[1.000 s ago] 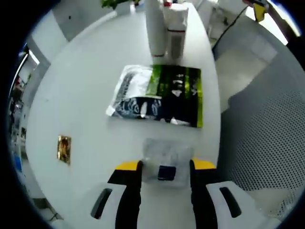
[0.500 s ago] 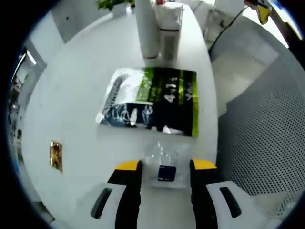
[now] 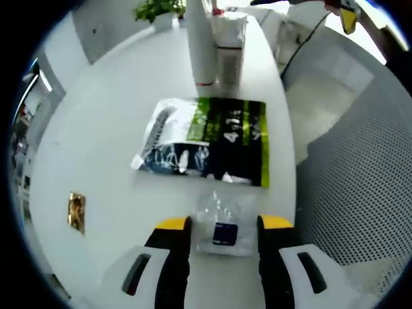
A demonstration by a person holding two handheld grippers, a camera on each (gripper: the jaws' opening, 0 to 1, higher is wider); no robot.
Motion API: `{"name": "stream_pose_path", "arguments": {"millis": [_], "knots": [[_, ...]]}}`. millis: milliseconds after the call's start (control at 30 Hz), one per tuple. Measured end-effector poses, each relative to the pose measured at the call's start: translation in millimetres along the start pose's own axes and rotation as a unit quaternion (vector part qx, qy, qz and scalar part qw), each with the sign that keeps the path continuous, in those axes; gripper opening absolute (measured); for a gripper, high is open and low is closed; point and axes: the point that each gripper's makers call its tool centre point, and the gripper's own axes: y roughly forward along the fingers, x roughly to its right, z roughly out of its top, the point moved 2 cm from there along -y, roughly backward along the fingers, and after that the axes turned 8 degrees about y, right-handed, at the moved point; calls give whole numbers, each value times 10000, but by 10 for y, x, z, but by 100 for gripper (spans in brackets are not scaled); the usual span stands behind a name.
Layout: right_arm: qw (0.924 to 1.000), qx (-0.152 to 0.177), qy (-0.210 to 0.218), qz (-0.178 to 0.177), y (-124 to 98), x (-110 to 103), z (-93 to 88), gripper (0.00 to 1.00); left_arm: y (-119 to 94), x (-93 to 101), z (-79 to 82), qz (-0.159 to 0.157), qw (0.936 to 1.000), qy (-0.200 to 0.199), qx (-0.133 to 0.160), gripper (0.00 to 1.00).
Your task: Arrange the skincare products in the storage area until every visible bottle or jar stands upright without overlapping.
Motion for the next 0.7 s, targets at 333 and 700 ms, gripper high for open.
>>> {"name": "stream_pose_path", "arguments": {"millis": [333, 700], "knots": [[10000, 36, -48, 26, 14, -11, 39, 96, 12, -6, 0, 65, 9999, -93, -4, 52], [10000, 7, -40, 63, 9, -1, -6, 96, -129, -54, -44, 331, 9987, -360, 122, 56]]}}
